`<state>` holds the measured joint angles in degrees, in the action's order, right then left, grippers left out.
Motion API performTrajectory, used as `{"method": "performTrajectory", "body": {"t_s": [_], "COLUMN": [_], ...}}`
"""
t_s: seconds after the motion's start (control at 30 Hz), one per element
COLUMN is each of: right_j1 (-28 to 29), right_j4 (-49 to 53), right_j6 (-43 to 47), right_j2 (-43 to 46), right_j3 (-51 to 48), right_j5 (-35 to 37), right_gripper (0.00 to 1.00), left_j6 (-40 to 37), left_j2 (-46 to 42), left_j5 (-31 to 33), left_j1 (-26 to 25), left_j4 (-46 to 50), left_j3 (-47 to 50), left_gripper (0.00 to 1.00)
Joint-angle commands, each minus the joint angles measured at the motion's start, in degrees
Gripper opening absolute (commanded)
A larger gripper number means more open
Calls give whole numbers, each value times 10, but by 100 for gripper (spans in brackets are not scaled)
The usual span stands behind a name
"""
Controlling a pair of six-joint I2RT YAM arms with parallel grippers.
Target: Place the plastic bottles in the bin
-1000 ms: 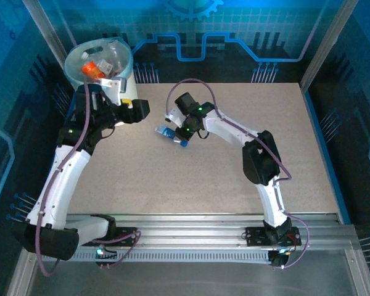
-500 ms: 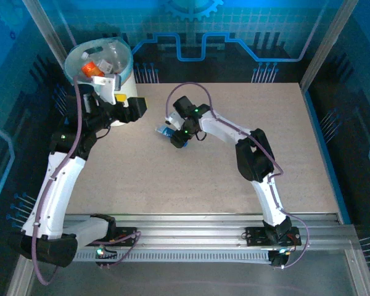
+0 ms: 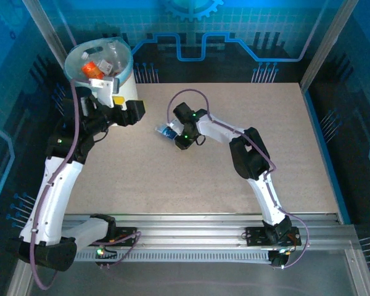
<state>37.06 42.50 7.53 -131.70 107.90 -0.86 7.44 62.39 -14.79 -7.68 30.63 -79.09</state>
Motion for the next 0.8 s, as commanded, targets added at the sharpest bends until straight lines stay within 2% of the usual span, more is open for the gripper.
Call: {"method": "performTrajectory", "body": {"t_s": [0.0, 0.1, 0.2, 0.33, 0.47, 0.6, 0.77], "right_j1": [-3, -4, -3, -6, -5, 6, 25], "right_j4": [-10, -53, -101, -184, -218, -249, -290], "right_j6": [-5, -23, -45, -63, -98, -127, -149], "right_j2": [67, 140, 227, 326, 362, 386, 421], "right_j3": [-37, -91, -142, -206, -210, -219, -234], "right_j5": [-23, -48, -94, -225, -341, -373, -396], "right_gripper": [11, 10, 11, 15, 16, 15, 14], "left_j6": [11, 44, 87, 138, 179, 196, 193], "left_j2": [-20, -23, -27, -39, -52, -83, -130], "left_j5": [1, 1, -9, -76, -148, -213, -204], "left_j1": [-2, -2, -2, -2, -2, -2, -2], "left_j4": [-13, -43, -82, -156, -224, -287, -296], "left_j3": [-4, 13, 37, 84, 118, 148, 175], "left_gripper": [86, 87, 93, 95, 95, 96, 97]}}
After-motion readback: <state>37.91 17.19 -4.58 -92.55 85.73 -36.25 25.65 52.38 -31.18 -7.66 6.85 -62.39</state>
